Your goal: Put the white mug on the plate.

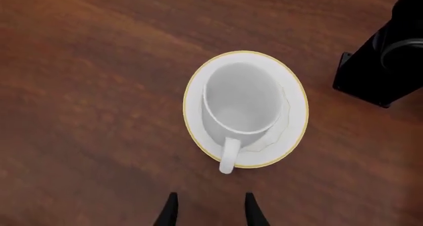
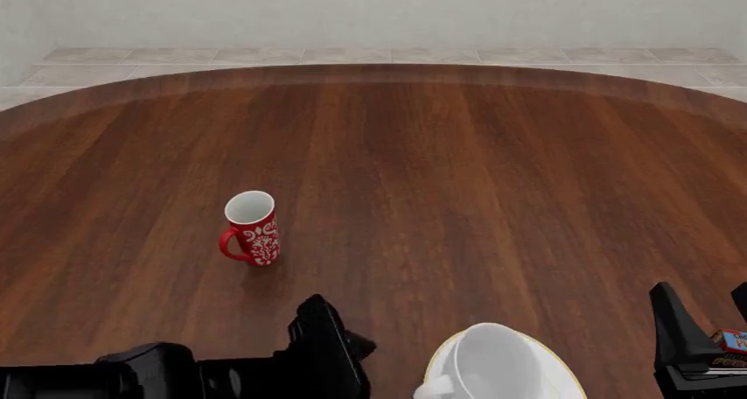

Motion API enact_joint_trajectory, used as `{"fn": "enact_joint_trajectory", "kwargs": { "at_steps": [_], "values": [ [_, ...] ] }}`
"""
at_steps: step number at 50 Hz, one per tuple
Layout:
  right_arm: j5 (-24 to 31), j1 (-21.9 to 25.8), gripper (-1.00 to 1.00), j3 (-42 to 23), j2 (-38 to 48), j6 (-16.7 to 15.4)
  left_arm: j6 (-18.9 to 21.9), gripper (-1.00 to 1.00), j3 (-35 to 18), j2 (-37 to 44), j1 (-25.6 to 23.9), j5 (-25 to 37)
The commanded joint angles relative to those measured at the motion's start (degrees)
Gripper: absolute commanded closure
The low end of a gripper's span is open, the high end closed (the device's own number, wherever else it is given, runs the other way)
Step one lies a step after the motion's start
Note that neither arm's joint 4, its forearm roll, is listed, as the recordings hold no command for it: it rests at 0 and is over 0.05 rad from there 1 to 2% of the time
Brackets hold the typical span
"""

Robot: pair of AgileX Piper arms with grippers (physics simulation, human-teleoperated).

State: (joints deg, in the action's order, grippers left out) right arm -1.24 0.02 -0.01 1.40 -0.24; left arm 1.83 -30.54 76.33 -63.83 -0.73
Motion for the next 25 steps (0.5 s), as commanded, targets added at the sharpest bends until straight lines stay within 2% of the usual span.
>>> {"fn": "enact_joint_trajectory", "kwargs": {
  "at_steps": [1,25],
  "values": [
    [0.0,0.0,-1.00,0.0,0.0,0.0,0.6,-1.00,2.6,-7.3,1.3,3.5],
    [0.0,0.0,-1.00,0.0,0.0,0.0,-0.8,-1.00,8.0,-28.1,5.8,14.4]
  ]
}}
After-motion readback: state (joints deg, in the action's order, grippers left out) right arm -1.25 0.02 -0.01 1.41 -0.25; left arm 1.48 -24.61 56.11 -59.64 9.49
